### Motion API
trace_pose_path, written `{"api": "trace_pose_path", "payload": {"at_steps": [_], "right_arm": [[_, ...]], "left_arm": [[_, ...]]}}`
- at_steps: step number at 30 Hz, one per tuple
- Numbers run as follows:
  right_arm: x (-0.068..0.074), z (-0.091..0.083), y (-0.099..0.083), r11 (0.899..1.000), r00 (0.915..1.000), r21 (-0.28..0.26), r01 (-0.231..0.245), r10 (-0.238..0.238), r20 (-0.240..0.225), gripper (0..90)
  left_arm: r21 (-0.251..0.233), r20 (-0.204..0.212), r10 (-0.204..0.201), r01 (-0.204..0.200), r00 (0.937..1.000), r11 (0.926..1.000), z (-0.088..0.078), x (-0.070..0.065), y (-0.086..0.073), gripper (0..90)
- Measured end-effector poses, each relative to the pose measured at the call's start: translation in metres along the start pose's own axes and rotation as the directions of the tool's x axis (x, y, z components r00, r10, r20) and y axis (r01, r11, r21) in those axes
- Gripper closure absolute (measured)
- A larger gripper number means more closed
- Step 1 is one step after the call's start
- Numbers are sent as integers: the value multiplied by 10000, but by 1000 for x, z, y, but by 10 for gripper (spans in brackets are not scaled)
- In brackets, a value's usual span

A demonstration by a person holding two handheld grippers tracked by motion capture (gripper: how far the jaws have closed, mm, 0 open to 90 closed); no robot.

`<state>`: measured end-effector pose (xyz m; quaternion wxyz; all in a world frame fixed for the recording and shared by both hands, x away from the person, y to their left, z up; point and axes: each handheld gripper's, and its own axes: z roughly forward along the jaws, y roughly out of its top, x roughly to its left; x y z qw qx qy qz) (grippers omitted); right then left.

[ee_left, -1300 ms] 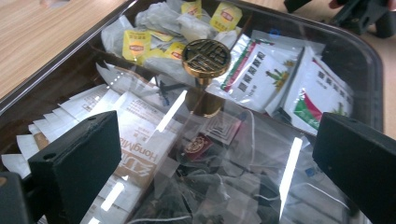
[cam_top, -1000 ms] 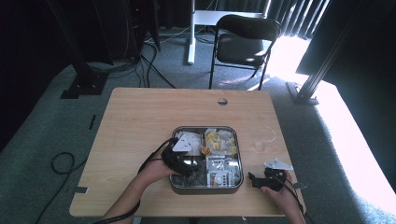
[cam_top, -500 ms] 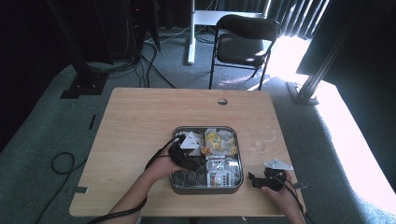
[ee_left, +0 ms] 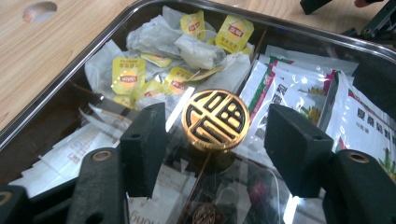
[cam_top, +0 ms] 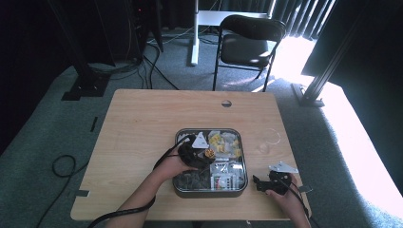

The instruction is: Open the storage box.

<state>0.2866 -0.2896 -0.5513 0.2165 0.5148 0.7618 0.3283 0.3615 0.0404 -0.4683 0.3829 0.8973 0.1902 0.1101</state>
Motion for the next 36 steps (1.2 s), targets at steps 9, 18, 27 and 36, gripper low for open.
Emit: {"api": "trace_pose_path", "payload": {"at_steps": [9,18,27,36], "right_arm": [[0,0,0,10000,10000,1,-3,3,1,106],[0,0,0,10000,10000,-2,4,-4,1,105],[0,0,0,10000,10000,-9,16,-16,3,105],[0,0,0,10000,10000,4,-2,2,1,105]], "left_arm": [[114,141,-294,292,9995,9995,8,2,1,515],[-100,34,-227,227,9997,9997,11,2,-2,577],[-49,-117,-184,183,9998,9998,10,0,-1,588],[39,-215,-134,134,9997,9999,5,-1,3,588]]}}
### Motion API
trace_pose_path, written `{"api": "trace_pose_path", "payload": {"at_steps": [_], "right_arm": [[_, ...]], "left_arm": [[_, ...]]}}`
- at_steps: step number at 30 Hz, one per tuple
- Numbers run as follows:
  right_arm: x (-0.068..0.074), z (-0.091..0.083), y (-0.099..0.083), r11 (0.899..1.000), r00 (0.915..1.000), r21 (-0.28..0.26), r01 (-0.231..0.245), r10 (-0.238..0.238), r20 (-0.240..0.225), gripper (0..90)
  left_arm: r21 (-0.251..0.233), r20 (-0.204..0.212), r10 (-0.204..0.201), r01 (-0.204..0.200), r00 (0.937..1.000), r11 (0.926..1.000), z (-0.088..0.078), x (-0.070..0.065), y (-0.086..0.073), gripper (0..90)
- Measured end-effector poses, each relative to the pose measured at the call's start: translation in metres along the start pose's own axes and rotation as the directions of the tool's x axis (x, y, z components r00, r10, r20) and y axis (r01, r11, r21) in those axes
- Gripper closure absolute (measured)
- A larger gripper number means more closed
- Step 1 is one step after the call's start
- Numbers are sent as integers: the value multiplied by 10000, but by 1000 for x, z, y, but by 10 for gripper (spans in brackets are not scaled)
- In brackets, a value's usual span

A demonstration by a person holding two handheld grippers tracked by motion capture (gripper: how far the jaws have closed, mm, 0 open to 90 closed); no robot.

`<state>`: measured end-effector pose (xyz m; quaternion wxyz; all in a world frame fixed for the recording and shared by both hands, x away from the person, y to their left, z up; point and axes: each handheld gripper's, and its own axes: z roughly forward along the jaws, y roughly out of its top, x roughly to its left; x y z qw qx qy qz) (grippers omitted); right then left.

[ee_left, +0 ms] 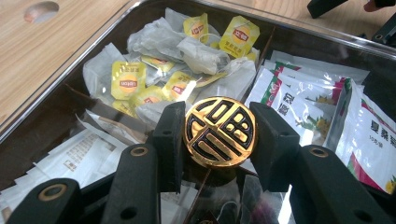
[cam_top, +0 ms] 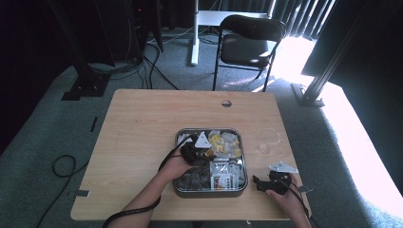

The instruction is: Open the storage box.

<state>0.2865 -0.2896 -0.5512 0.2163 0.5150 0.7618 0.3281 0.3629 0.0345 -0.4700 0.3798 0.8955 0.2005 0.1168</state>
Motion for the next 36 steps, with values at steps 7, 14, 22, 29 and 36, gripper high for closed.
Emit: {"api": "trace_pose_path", "payload": {"at_steps": [7,14,22,29,36], "right_arm": [[0,0,0,10000,10000,1,0,0,1,106],[0,0,0,10000,10000,9,-21,21,0,105],[0,0,0,10000,10000,9,-20,20,-1,105],[0,0,0,10000,10000,9,-20,20,-3,105],[0,0,0,10000,10000,0,-5,5,3,105]], "left_arm": [[-305,-64,-132,130,9999,9994,-16,5,6,589],[-405,-241,-250,240,9994,9989,-32,10,6,589],[-351,-422,-452,437,9981,9984,-46,18,-1,589],[-423,-786,-657,625,9947,9971,-60,25,-11,589],[-573,-1150,-947,886,9888,9944,-74,33,-21,589]]}}
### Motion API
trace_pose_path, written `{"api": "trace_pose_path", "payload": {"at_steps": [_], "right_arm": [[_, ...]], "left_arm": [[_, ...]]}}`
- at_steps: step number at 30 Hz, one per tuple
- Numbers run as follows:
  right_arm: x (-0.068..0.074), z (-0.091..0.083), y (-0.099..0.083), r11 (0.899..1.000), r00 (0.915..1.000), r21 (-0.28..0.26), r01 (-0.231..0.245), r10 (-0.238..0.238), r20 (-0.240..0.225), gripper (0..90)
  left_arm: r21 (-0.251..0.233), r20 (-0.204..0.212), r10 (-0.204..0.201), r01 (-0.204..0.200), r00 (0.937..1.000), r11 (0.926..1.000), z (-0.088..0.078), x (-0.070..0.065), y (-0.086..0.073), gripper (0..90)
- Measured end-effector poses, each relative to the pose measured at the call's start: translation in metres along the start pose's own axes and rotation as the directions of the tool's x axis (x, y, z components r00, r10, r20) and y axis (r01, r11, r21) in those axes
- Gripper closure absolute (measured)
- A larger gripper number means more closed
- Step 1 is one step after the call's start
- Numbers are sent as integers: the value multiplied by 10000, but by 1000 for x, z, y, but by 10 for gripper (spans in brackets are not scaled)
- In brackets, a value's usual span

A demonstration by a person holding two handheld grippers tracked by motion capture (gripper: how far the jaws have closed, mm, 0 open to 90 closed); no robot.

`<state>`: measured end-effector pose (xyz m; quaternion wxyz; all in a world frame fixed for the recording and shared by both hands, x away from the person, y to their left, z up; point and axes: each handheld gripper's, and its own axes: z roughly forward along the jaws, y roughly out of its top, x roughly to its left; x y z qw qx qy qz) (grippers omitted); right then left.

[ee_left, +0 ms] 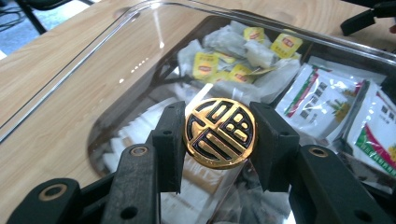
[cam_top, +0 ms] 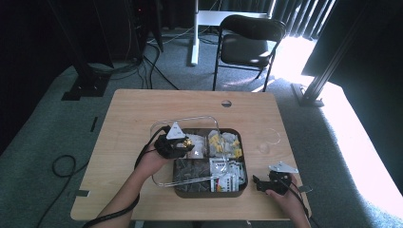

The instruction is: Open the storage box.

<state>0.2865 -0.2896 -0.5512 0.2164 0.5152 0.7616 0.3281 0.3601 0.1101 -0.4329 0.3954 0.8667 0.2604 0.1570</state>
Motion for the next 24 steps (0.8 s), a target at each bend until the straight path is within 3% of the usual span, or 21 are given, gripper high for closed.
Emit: {"api": "trace_pose_path", "payload": {"at_steps": [18,24], "right_arm": [[0,0,0,10000,10000,12,-16,16,-5,105],[0,0,0,10000,10000,4,-14,14,-6,106]], "left_arm": [[-24,-708,-605,604,9957,9982,-35,27,-26,589],[-90,-1016,-1109,1106,9886,9938,-47,39,-41,589]]}}
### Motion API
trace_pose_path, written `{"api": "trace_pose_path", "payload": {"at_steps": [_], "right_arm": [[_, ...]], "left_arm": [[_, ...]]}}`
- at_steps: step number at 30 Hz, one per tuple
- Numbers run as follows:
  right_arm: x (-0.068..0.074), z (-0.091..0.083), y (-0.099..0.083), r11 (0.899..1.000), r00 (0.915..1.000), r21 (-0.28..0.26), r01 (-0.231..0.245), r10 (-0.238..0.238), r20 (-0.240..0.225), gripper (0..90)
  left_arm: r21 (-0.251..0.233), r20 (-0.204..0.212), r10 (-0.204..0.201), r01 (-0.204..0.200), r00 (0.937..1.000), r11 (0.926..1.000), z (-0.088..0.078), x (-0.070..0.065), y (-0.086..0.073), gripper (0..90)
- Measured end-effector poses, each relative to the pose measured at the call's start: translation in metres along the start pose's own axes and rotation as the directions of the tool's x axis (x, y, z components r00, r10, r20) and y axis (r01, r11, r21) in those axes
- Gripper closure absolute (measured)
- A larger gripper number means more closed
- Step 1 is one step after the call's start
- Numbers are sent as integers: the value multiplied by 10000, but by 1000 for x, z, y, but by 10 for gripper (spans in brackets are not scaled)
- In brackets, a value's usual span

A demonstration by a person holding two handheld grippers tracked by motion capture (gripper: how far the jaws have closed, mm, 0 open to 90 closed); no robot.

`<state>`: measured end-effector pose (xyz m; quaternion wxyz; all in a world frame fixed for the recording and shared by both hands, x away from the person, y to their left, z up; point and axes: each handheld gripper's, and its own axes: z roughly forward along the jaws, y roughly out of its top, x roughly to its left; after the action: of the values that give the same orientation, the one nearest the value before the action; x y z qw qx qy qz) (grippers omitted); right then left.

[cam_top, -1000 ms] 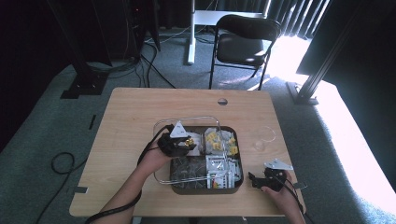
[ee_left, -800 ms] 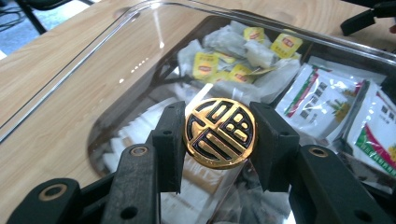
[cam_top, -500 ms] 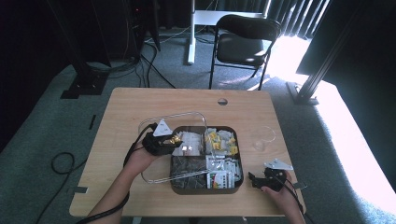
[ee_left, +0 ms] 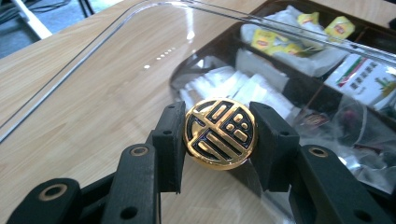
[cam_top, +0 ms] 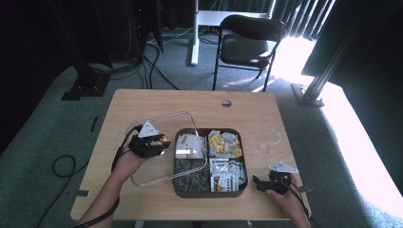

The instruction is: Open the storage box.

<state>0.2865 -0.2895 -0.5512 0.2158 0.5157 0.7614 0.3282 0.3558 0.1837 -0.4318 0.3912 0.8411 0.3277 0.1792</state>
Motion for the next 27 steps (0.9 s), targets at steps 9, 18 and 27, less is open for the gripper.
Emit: {"api": "trace_pose_path", "payload": {"at_steps": [9,18,27], "right_arm": [[0,0,0,10000,10000,1,2,-2,-1,105],[0,0,0,10000,10000,3,1,-1,1,105],[0,0,0,10000,10000,8,2,-2,2,105]], "left_arm": [[-57,-652,-485,482,9967,9988,-19,22,-19,589],[-185,-1340,-1134,1119,9845,9935,-35,44,-39,589],[-287,-2056,-1637,1613,9649,9865,-42,56,-62,589]]}}
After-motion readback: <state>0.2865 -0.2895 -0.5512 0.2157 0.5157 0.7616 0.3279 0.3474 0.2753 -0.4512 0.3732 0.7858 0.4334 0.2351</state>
